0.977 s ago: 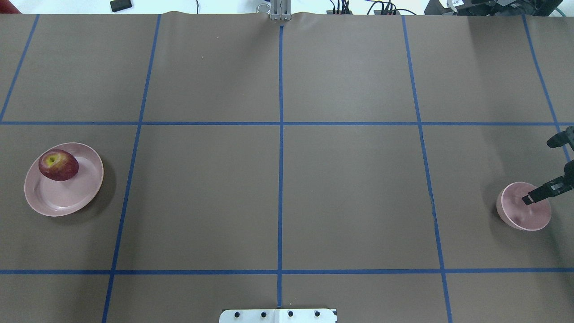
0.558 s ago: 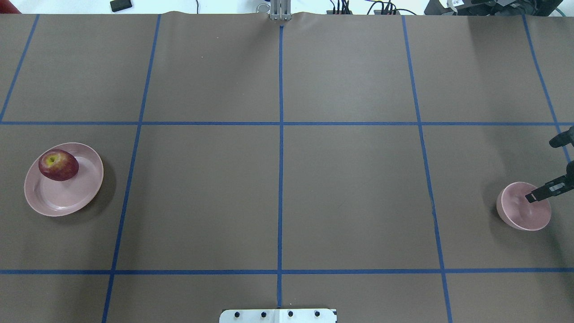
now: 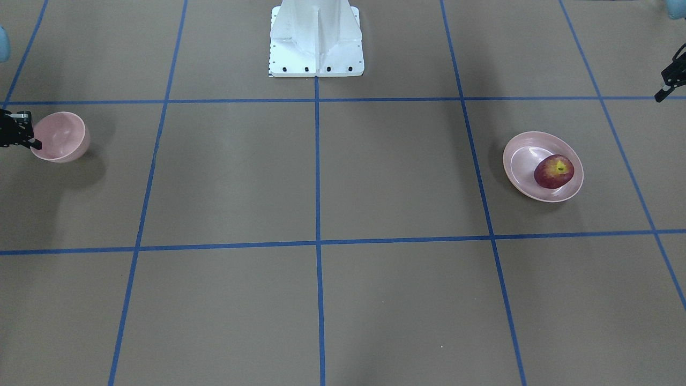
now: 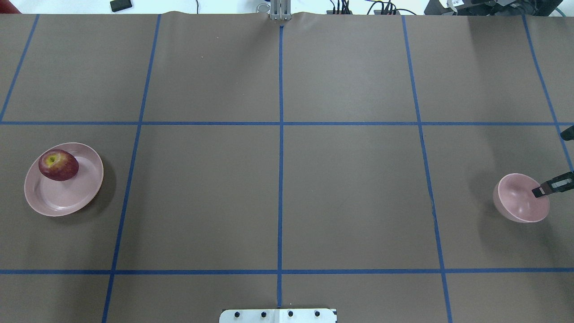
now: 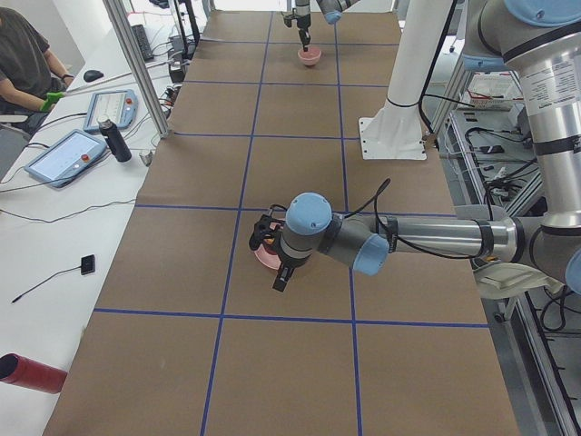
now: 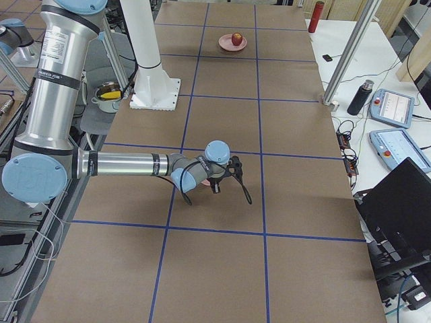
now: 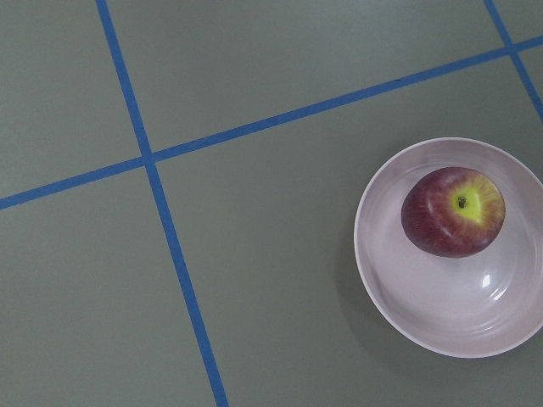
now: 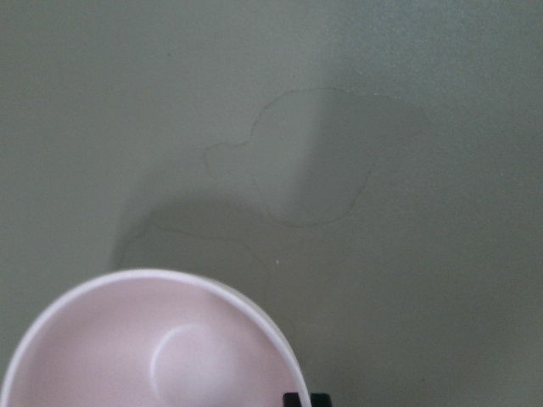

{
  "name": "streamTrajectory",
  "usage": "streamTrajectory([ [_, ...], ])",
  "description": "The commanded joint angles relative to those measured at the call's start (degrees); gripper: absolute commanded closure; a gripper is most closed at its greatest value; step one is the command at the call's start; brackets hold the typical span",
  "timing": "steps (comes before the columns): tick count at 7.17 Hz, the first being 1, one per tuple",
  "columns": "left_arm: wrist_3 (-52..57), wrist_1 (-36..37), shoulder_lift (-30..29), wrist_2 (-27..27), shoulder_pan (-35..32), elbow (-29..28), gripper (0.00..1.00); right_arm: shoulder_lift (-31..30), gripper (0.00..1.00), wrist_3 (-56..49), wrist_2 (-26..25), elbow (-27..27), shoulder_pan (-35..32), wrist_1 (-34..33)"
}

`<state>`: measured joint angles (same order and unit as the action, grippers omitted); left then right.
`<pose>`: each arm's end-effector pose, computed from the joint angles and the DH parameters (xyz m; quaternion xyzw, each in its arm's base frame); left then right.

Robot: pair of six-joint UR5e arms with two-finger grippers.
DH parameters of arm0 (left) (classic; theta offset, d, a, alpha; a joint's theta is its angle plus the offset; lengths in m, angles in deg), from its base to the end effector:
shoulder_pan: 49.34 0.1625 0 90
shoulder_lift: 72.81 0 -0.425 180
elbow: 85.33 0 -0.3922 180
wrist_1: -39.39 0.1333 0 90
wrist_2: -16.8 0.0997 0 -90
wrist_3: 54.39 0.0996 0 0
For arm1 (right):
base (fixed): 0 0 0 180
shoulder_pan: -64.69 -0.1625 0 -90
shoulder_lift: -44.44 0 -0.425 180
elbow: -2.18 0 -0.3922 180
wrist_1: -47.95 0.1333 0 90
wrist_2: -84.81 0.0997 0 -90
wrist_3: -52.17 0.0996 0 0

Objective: Move apple from plate to bowl
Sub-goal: 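Slide the pink bowl to center with right gripper while left reaches apple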

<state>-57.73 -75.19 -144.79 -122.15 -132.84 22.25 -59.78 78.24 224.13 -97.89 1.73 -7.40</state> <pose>-0.0150 -0.3826 0.5886 0.1549 0.4200 0.1111 0.8873 -0.1330 -0.3875 0.6082 0.0339 -0.4669 -0.1172 0.8758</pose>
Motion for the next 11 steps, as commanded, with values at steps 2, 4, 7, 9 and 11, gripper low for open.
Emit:
streamTrajectory([
  [2,-2.61,0.49,-1.66,-0.44,0.18,-0.19,0.02,7.14,1.00,8.94,3.86,-1.80,-3.84,-4.99],
  [4,-12.71,0.58,-6.14,-1.75,2.62,-0.10,0.02,22.22,1.00,20.53,0.28,-0.40,2.70,-13.16],
  [7,-21.79,0.15,-9.93,1.12,10.79,0.08,0.02,43.25,1.00,45.91,-12.10,9.33,16.50,-16.90],
  [9,-25.81,0.32,-13.36,4.13,15.80,-0.27,0.03,55.04,1.00,56.86,-21.52,18.37,22.94,-16.64],
  [11,-32.31,0.23,-13.28,4.04,16.88,-0.36,0.02,59.90,1.00,59.61,-24.17,23.06,25.77,-16.11],
])
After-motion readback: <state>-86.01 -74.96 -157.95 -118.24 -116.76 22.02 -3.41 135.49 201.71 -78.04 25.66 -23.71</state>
